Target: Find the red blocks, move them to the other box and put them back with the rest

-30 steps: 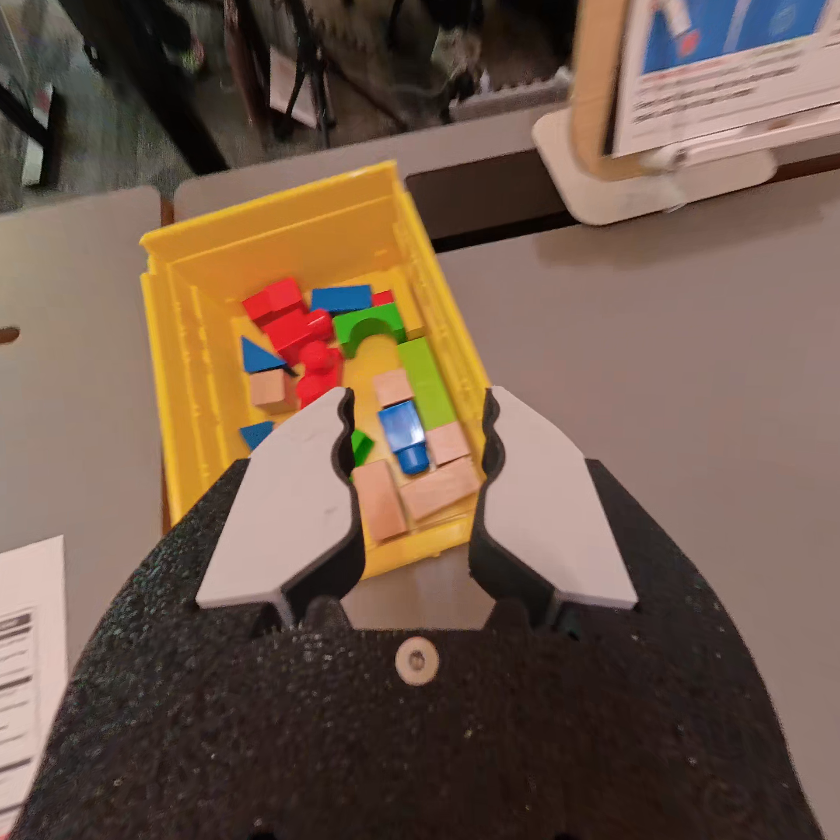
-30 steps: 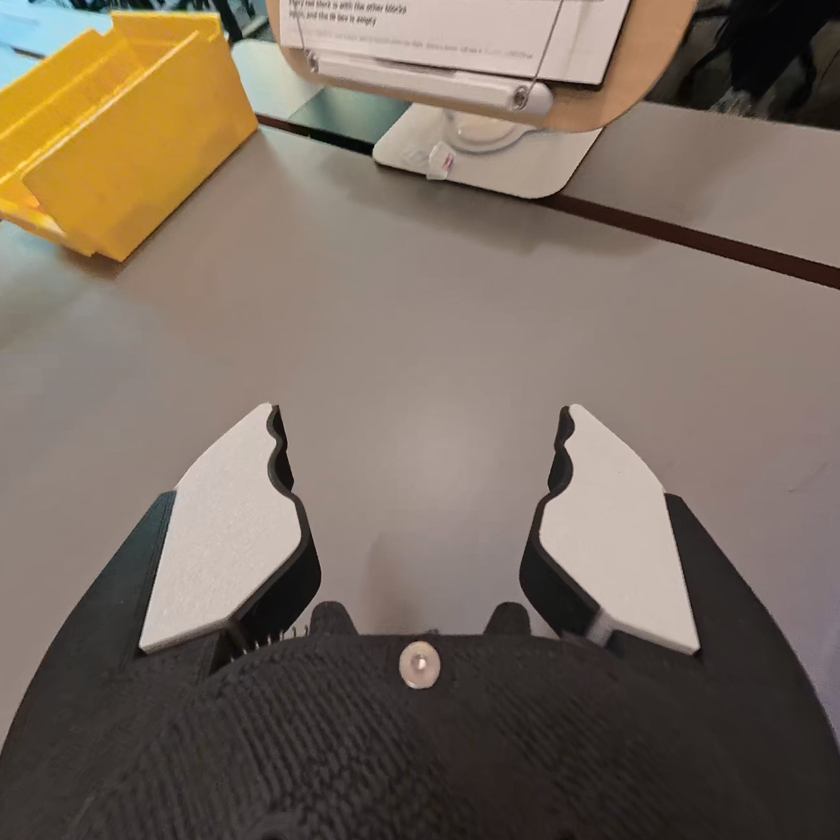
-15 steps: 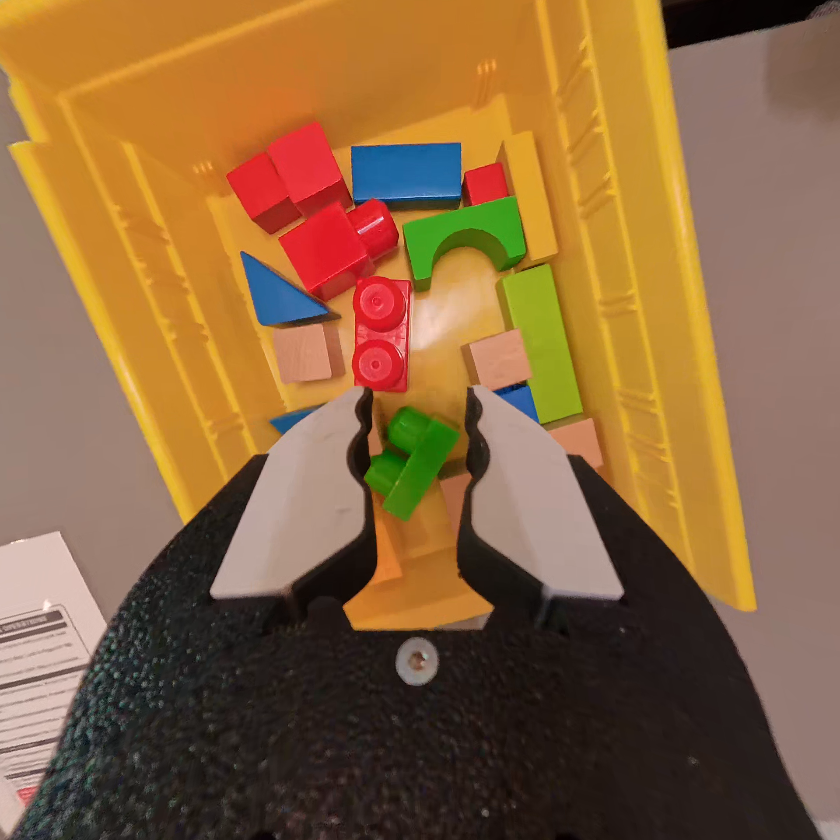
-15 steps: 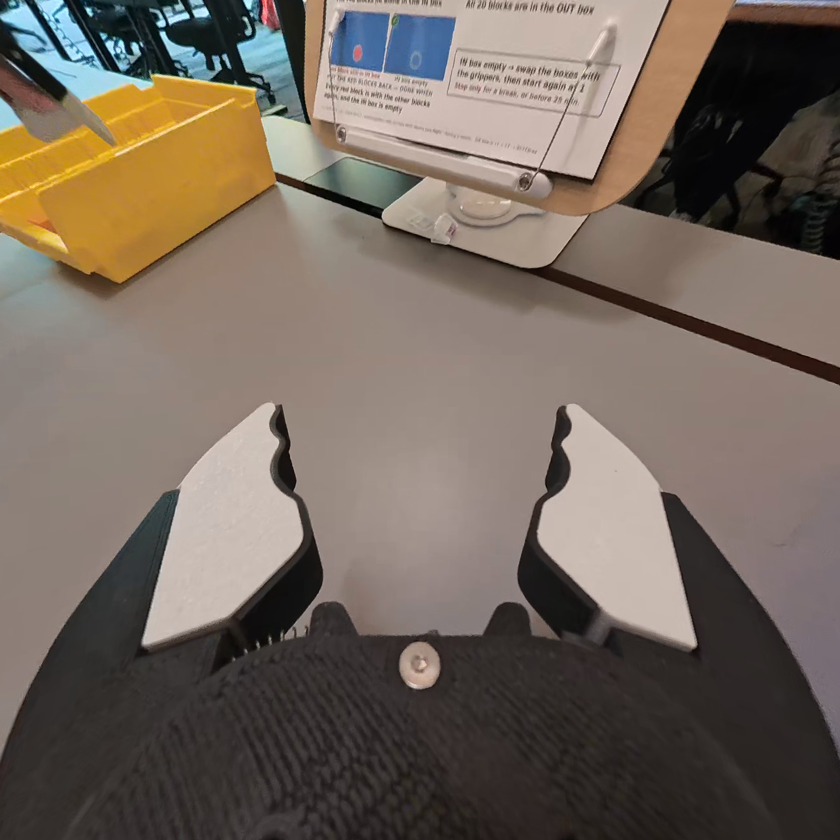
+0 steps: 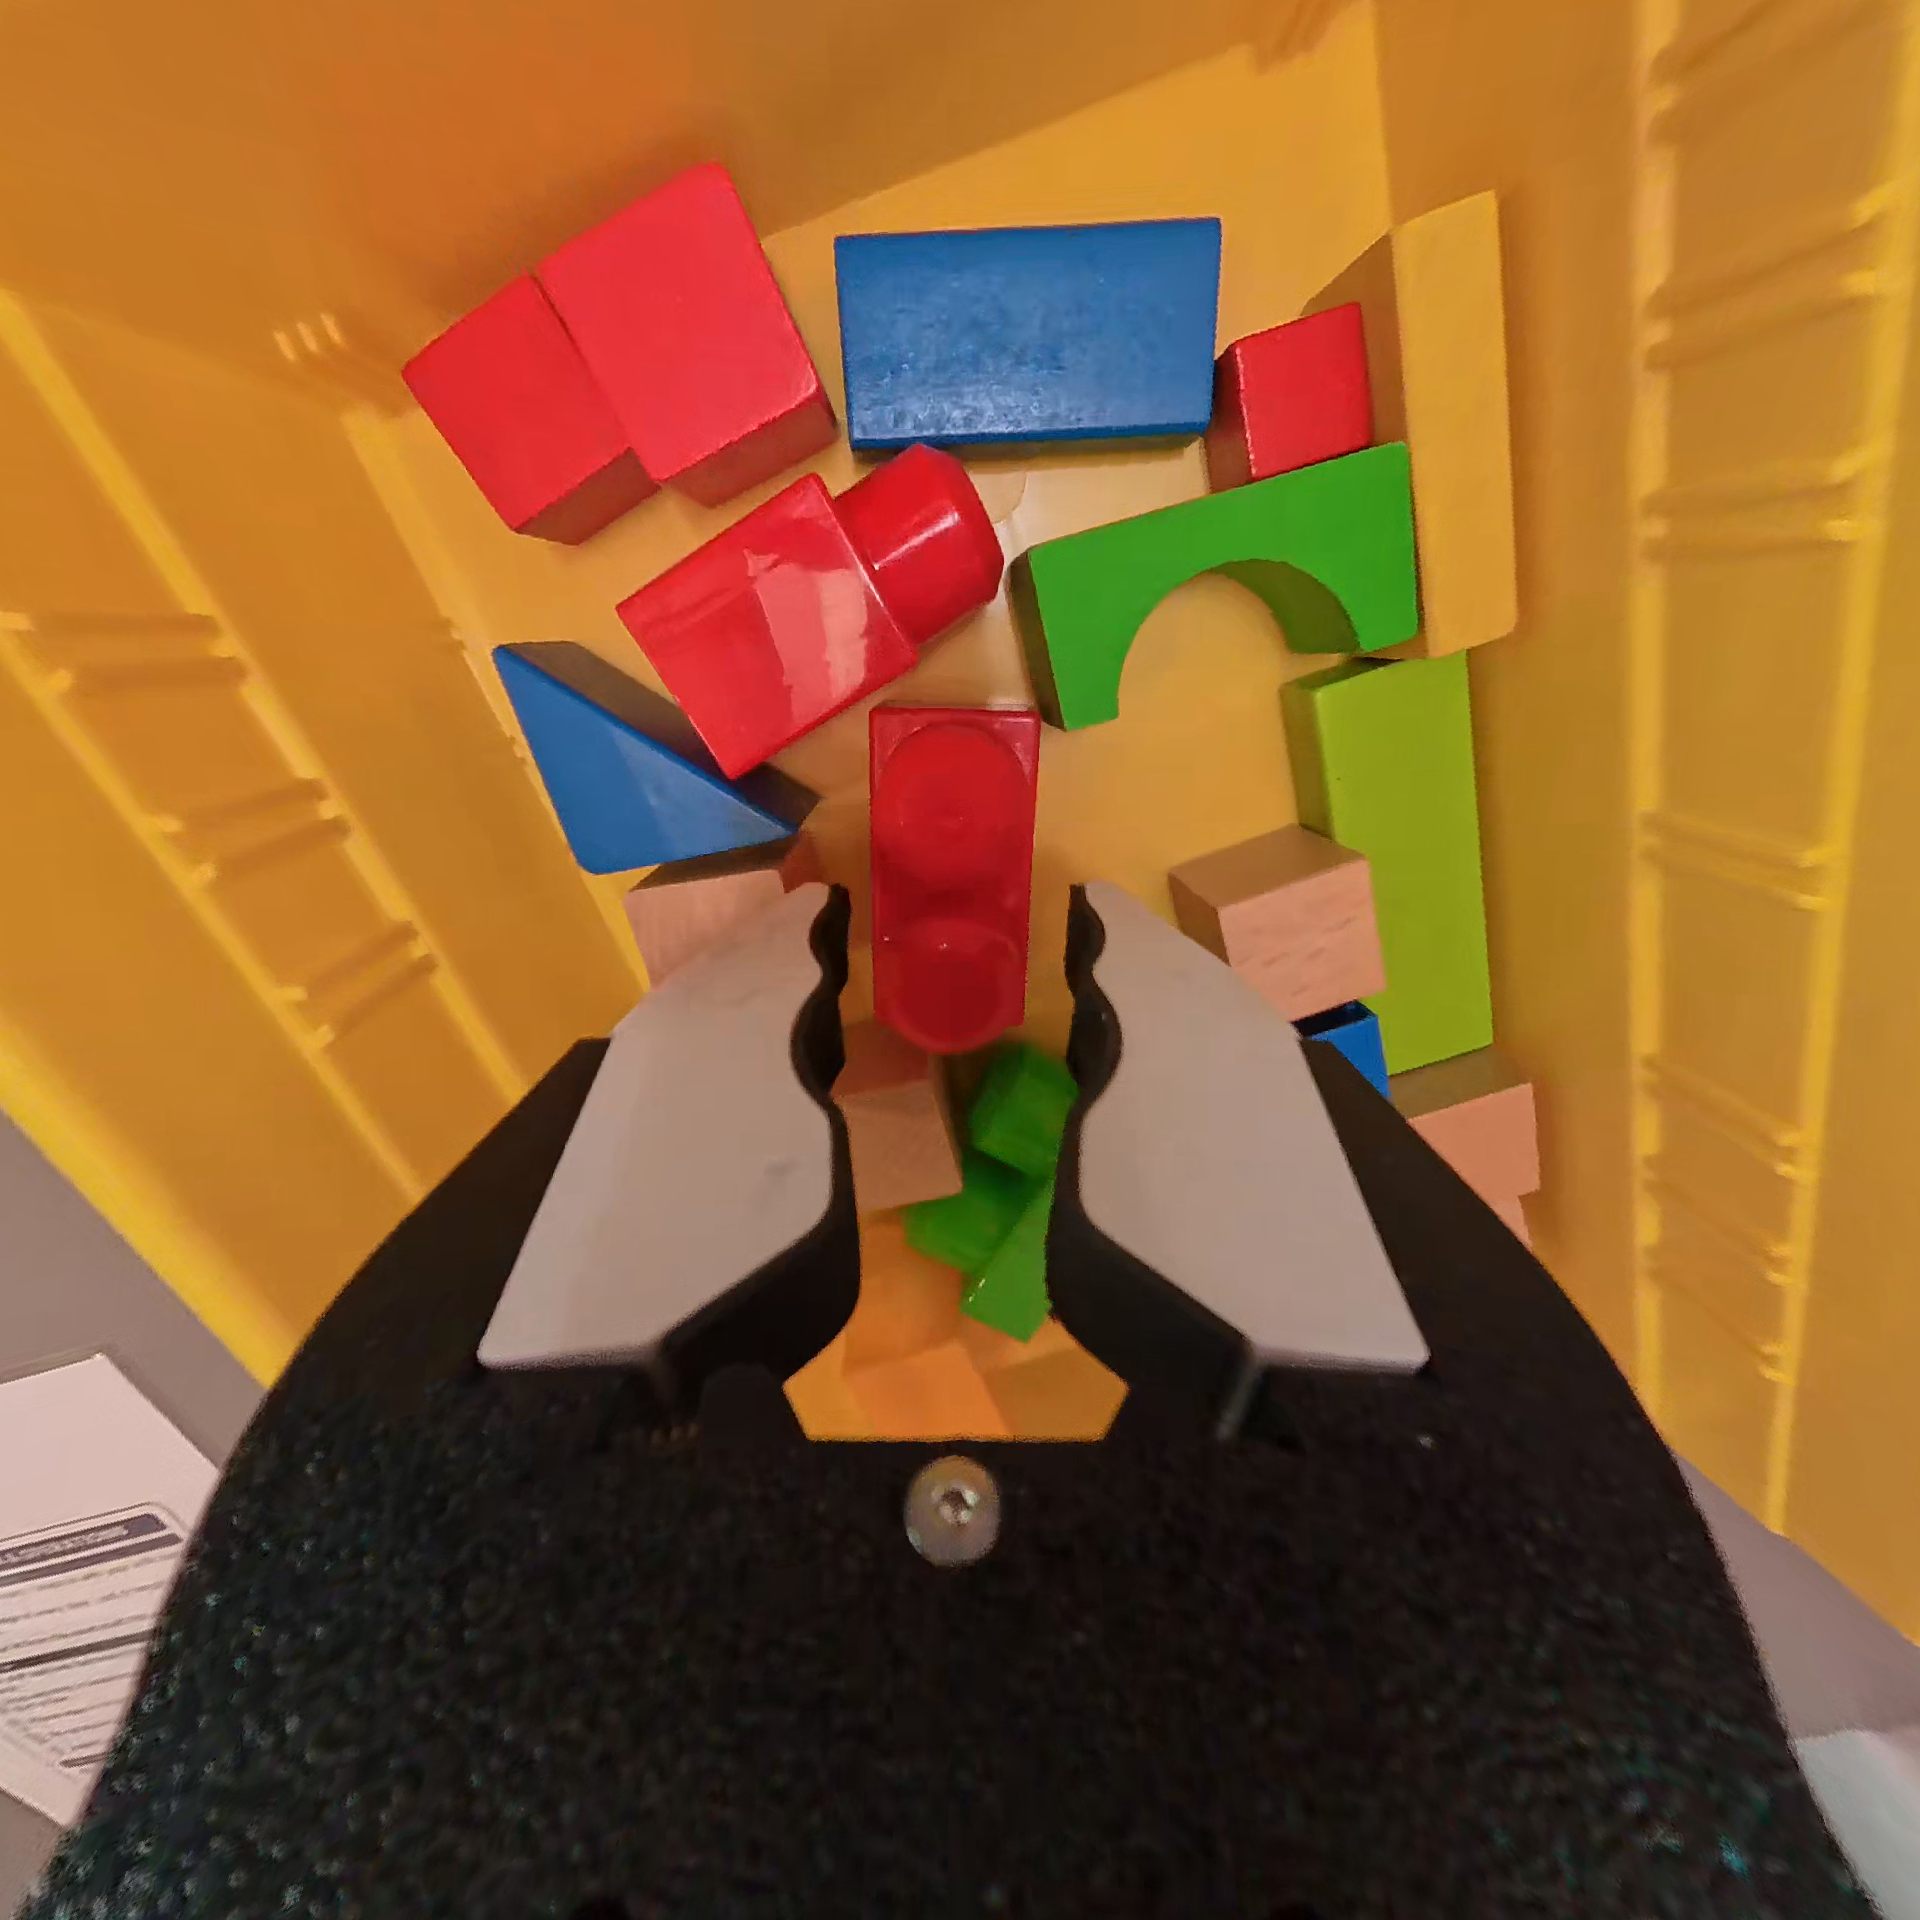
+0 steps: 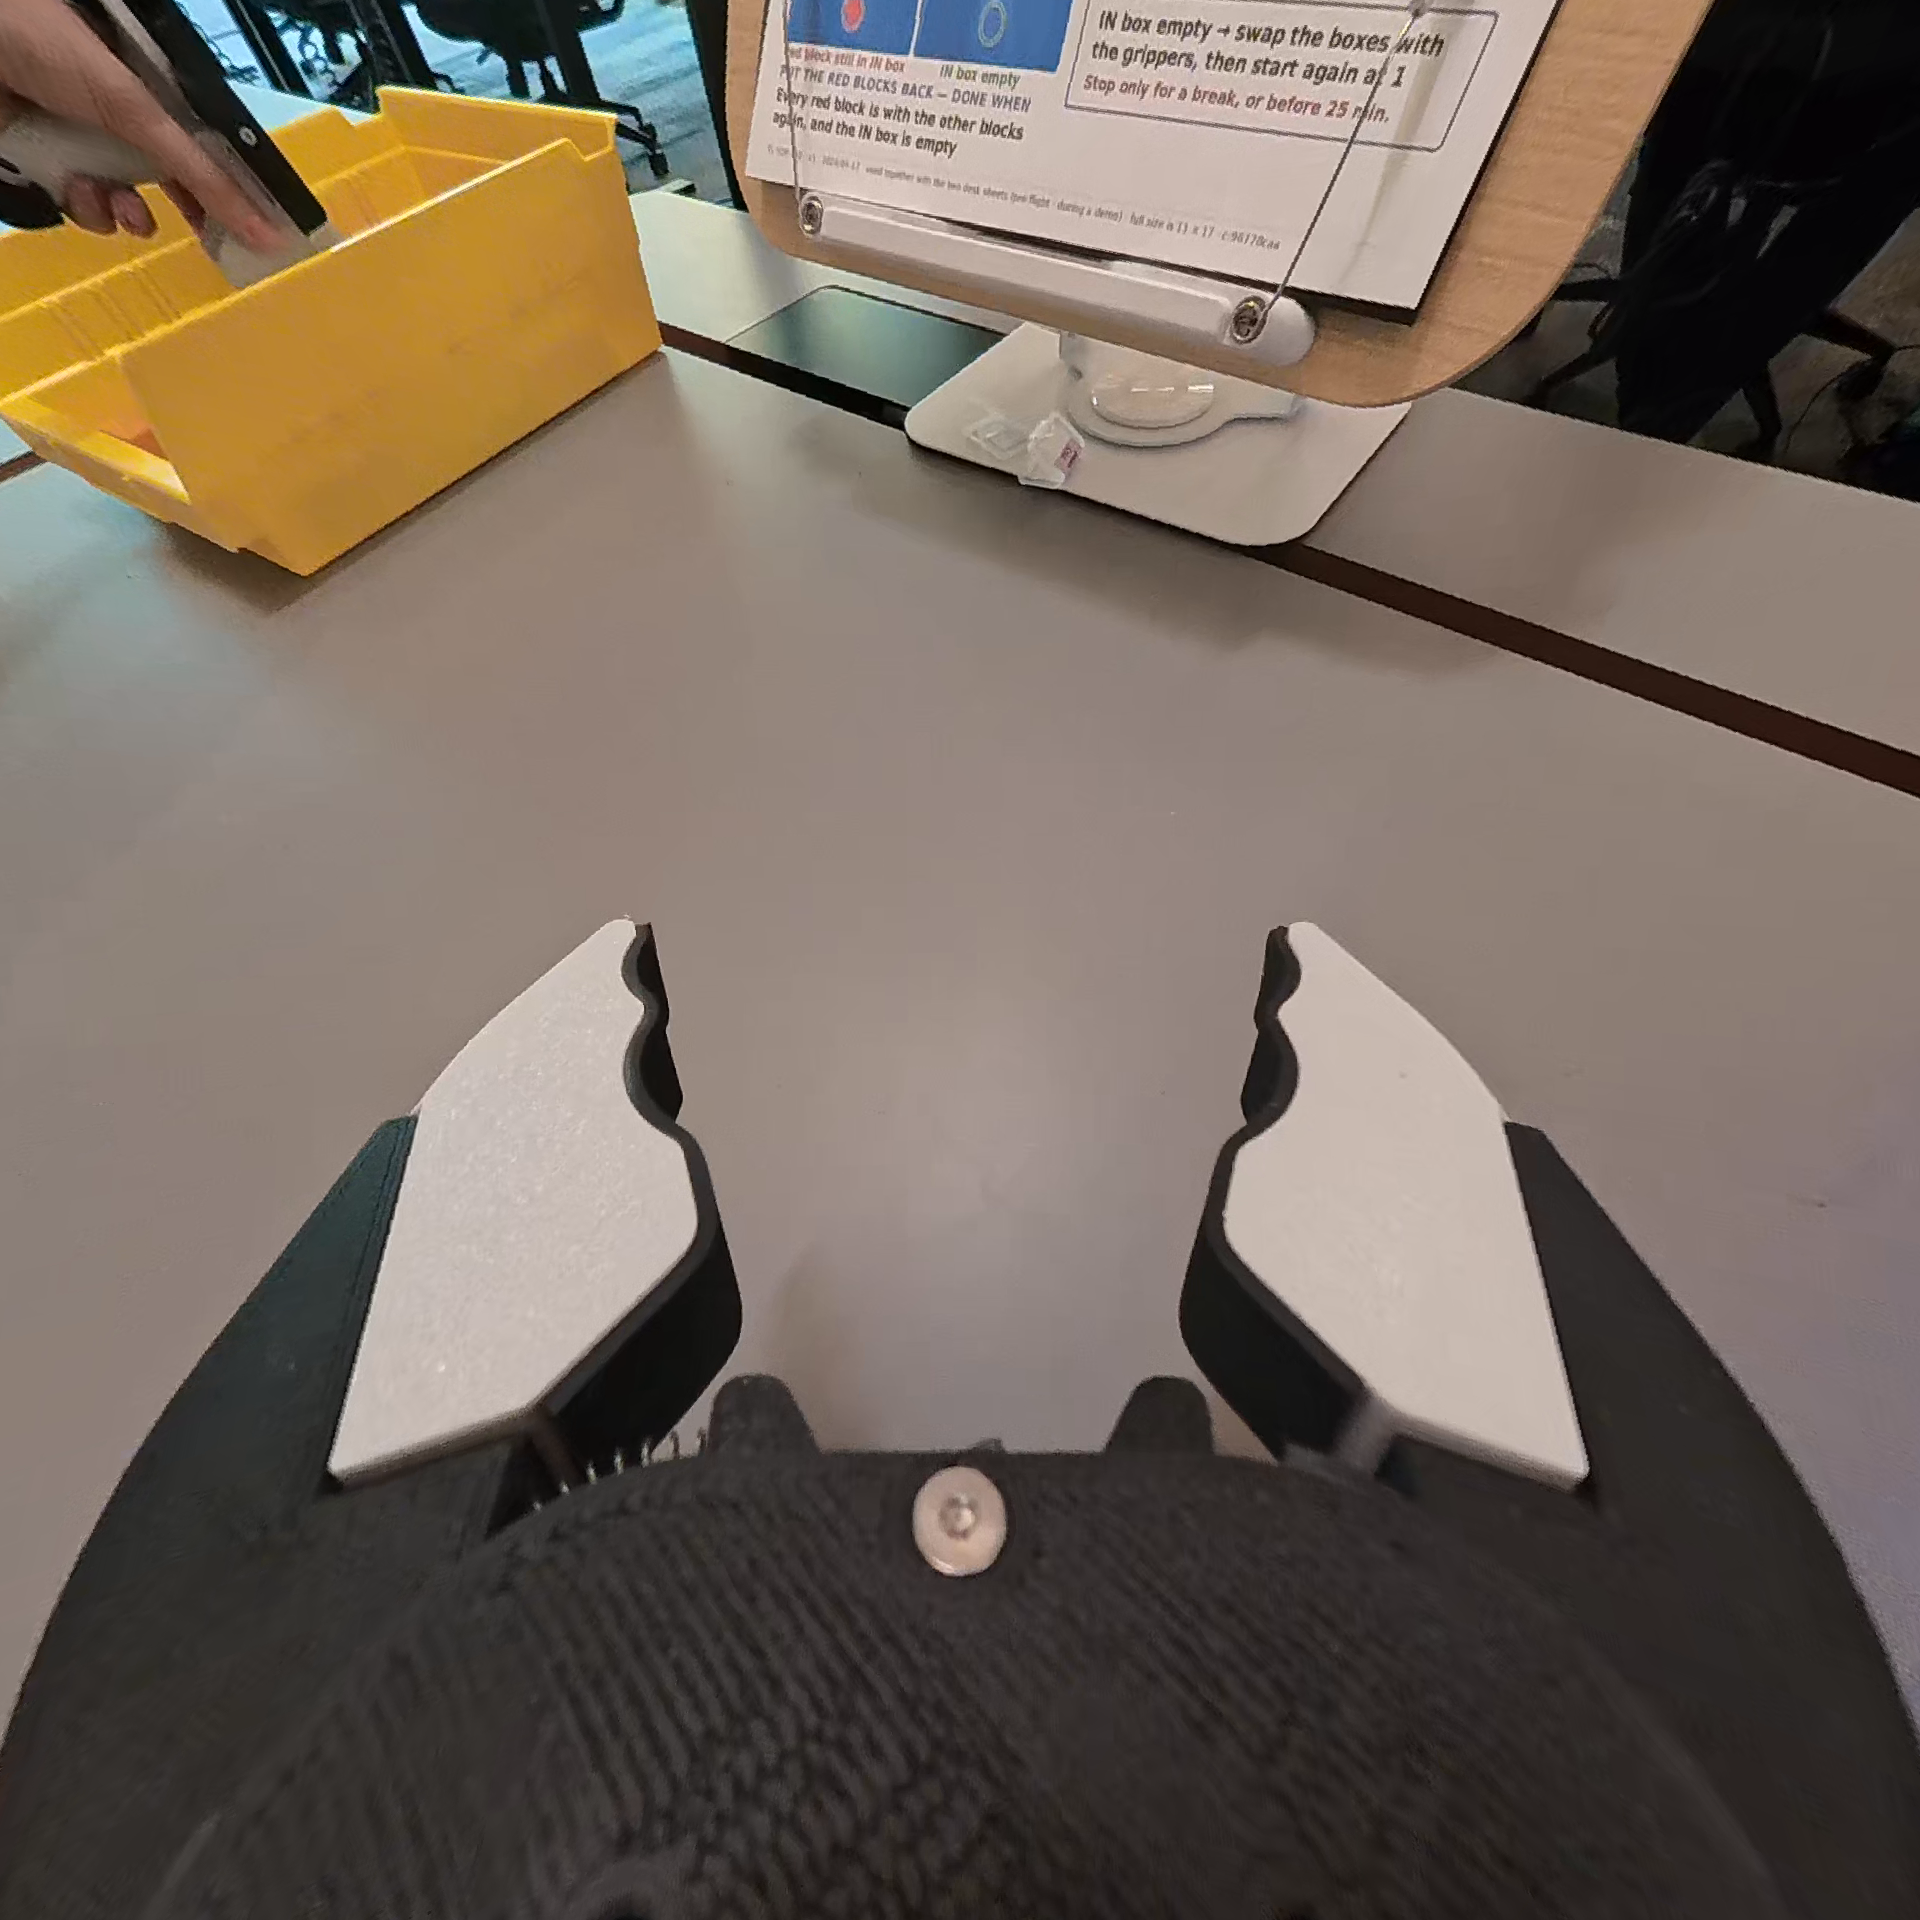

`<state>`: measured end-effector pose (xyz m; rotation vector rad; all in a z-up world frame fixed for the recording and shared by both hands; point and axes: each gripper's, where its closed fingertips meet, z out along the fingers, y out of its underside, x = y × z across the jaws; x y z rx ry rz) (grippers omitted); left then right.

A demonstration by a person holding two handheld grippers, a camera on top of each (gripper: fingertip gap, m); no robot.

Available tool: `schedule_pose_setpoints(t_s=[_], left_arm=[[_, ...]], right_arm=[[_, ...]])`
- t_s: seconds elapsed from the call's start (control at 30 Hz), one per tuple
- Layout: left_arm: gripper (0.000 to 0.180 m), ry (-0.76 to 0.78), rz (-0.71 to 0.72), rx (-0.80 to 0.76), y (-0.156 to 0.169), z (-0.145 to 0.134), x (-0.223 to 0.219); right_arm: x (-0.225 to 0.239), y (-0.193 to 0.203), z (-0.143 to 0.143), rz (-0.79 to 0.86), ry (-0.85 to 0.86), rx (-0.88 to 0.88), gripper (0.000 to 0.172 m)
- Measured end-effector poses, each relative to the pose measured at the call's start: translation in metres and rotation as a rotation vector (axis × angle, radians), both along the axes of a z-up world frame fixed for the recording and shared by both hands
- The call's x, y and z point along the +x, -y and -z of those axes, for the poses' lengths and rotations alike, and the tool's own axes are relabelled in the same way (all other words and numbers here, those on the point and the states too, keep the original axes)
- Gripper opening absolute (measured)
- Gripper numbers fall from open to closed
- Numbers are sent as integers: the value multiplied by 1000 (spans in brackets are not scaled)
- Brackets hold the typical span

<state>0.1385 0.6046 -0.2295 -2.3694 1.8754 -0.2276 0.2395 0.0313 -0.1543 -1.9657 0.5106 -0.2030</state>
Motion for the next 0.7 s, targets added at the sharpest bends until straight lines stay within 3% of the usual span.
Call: schedule_pose_setpoints(t_s=[0.13, 0.33, 0.5, 0.6, 0.7], left_arm=[[42, -20, -10, -61, 5, 9, -3], [42, -163, 3, 1, 1, 29, -20], [35, -89, -38, -7, 1, 30, -14], [35, -38, -13, 10, 1, 24, -13], [35, 40, 19, 63, 0, -6, -11]], right_arm=[[0, -2, 5, -5, -2, -13, 108], [0, -13, 6, -31, -9, -16, 108], [0, -14, 10, -36, 0, -38, 108], [-2, -16, 8, -47, -9, -14, 105], [-6, -22, 4, -93, -11, 2, 101]])
